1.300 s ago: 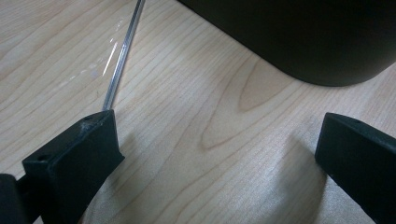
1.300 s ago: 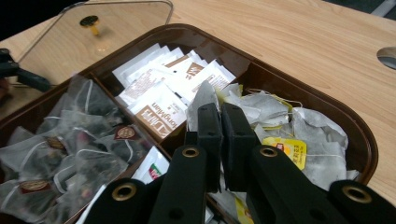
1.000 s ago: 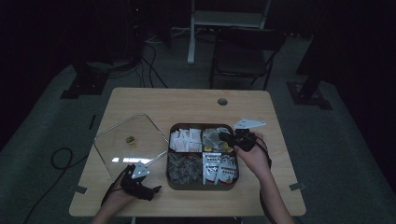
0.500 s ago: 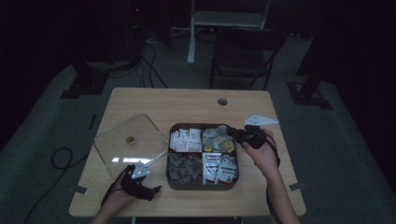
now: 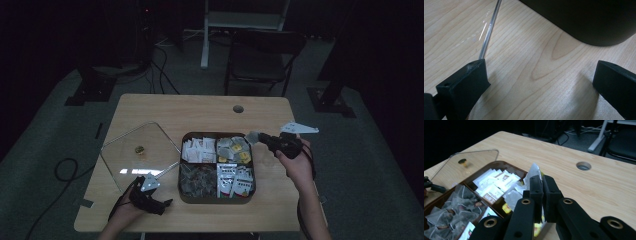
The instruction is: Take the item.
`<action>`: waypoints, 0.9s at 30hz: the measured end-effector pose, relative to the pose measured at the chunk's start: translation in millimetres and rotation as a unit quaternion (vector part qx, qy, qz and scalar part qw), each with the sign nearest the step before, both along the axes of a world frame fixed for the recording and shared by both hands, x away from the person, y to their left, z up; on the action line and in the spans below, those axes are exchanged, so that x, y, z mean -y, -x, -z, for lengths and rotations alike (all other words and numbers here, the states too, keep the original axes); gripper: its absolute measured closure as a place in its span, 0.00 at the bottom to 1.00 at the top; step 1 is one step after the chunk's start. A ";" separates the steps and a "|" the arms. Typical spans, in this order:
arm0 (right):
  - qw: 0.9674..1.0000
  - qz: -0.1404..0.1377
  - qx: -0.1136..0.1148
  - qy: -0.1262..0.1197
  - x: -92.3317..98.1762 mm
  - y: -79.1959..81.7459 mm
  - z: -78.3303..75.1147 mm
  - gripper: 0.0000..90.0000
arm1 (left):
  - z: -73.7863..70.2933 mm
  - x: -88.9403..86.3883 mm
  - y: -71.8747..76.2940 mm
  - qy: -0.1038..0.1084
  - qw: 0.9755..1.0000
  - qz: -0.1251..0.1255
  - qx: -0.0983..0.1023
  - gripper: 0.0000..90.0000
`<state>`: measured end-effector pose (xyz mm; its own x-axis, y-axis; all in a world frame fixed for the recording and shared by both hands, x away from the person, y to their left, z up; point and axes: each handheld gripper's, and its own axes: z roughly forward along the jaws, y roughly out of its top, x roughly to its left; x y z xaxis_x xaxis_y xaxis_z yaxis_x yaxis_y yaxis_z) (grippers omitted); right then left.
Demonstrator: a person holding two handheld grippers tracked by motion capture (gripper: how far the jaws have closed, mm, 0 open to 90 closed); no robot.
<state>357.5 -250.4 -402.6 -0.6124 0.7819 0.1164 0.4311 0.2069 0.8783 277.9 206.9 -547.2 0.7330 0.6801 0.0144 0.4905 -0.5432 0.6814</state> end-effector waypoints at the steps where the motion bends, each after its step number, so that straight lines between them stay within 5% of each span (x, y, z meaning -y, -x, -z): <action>1: 1.000 0.005 0.001 -0.003 3.1 0.6 -0.3 0.97 | 0.0 0.0 0.0 0.000 1.000 0.000 0.000 0.01; 27: 0.997 0.082 -0.002 -0.014 69.5 12.2 7.0 0.97 | 0.0 0.0 0.0 0.000 1.000 0.000 0.000 0.01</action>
